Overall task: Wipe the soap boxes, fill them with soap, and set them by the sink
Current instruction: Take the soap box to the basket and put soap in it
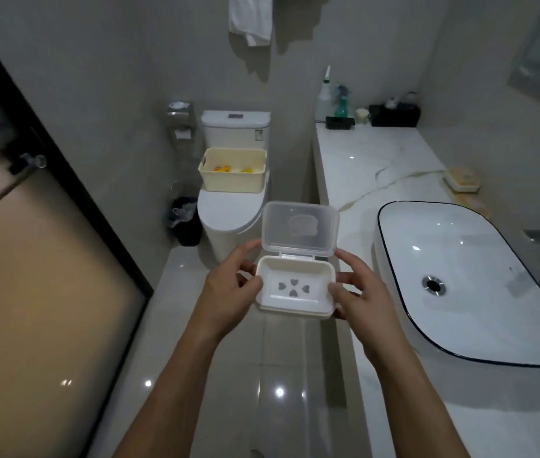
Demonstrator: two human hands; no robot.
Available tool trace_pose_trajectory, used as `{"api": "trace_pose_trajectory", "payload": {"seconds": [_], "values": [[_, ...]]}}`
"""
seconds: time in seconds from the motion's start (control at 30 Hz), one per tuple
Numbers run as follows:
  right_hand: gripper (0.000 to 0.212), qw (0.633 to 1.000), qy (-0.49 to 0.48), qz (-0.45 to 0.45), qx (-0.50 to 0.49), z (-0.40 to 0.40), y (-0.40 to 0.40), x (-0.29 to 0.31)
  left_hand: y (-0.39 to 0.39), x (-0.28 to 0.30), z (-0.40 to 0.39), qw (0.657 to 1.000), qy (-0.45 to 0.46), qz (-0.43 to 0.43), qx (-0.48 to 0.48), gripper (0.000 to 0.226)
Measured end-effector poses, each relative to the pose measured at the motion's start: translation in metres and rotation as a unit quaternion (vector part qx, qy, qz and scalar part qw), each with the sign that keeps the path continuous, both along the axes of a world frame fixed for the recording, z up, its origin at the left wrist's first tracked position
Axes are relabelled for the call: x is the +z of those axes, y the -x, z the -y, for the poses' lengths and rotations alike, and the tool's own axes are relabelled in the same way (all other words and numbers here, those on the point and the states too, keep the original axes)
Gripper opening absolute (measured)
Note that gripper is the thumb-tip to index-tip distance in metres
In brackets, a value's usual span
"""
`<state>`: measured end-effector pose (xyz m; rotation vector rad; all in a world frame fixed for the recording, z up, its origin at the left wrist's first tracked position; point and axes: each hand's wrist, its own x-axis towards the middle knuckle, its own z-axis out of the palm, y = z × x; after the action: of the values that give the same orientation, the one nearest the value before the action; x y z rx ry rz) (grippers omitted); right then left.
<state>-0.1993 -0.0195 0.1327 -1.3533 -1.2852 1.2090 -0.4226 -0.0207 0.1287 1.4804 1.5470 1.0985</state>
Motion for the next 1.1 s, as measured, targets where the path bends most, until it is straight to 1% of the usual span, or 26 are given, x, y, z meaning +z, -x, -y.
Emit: {"api": "trace_pose_trajectory", "payload": {"seconds": [0.17, 0.3, 0.4, 0.53, 0.7, 0.8, 0.97, 1.1], "values": [[0.058, 1.000, -0.002, 0.006, -0.027, -0.043, 0.029, -0.005, 0.027, -0.004, -0.054, 1.000, 0.005, 0.005, -0.027, 0.062], [0.057, 1.000, 0.004, 0.020, -0.023, -0.079, 0.051, -0.015, 0.049, -0.013, -0.082, 0.999, 0.018, 0.013, -0.025, 0.062], [0.053, 0.999, 0.012, 0.029, 0.005, -0.109, 0.074, -0.023, 0.073, -0.018, -0.102, 1.000, 0.024, 0.002, 0.001, 0.062], [0.052, 0.998, 0.017, 0.037, 0.051, -0.157, 0.110, -0.032, 0.109, -0.029, -0.130, 0.998, 0.031, -0.006, 0.055, 0.061], [0.052, 0.996, 0.023, 0.030, 0.082, -0.233, 0.149, -0.040, 0.141, -0.037, -0.187, 0.993, 0.038, -0.012, 0.113, 0.061], [0.052, 0.995, 0.014, 0.026, 0.098, -0.288, 0.162, -0.042, 0.151, -0.036, -0.235, 0.991, 0.039, -0.020, 0.128, 0.059], [0.055, 0.992, 0.028, 0.043, 0.118, -0.380, 0.173, -0.041, 0.159, -0.034, -0.320, 0.988, 0.050, -0.028, 0.145, 0.060], [0.053, 0.990, 0.030, 0.062, 0.125, -0.428, 0.183, -0.050, 0.169, -0.044, -0.368, 0.986, 0.071, -0.039, 0.146, 0.060]]}}
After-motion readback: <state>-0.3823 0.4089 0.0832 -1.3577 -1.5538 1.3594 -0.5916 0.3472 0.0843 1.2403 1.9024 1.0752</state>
